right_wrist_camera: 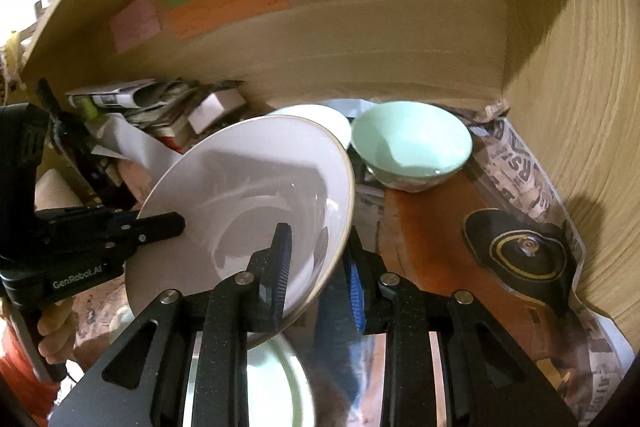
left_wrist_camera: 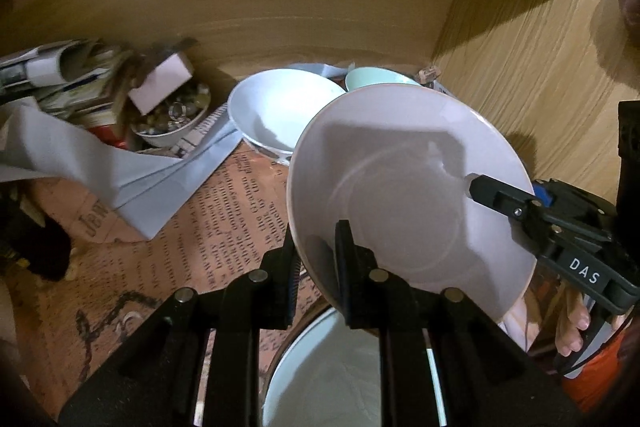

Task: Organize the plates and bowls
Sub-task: 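Lift the pale pink bowl with both grippers and carry it toward the plate stack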

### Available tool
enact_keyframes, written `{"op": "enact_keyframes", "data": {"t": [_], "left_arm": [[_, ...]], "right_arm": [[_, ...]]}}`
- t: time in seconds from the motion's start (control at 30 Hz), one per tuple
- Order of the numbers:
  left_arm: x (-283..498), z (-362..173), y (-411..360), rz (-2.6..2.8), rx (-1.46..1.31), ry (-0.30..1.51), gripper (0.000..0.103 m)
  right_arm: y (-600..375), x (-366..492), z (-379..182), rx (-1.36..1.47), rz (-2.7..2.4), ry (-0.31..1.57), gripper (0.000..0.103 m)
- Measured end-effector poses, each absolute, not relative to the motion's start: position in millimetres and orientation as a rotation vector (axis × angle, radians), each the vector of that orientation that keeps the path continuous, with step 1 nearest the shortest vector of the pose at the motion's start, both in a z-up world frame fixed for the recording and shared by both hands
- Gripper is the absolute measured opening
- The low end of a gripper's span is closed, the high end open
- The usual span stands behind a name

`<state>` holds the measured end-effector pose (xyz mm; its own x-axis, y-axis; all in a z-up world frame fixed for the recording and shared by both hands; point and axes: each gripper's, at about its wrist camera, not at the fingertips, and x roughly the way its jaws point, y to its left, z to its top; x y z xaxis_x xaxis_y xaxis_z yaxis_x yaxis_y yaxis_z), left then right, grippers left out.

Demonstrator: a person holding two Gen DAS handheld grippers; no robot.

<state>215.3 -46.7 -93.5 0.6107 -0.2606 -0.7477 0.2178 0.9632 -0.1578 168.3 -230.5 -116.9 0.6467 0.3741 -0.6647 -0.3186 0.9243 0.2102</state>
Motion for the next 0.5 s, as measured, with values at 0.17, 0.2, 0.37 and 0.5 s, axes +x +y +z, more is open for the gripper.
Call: {"op": "enact_keyframes", "data": {"t": [0.17,0.2,0.37,0.5], "left_arm": [[193,-85,-29,-0.255,-0.062,0.839,0.016],[188,-83,-26,-0.252,-0.066,0.834,0.016],[168,-76,-7,-0.223,-0.072,0.810,0.016],[153,-70,12,-0.195,-0.087,0.801,0.016]], "right_arm": [[-216,157,-108,0.062,0.422,0.755,0.023],[-212,154,-106,0.058,0.429,0.751,0.023],[-194,141,-99,0.045,0.467,0.735,0.023],[-179,132,-97,0.032,0.498,0.729,0.023]]}}
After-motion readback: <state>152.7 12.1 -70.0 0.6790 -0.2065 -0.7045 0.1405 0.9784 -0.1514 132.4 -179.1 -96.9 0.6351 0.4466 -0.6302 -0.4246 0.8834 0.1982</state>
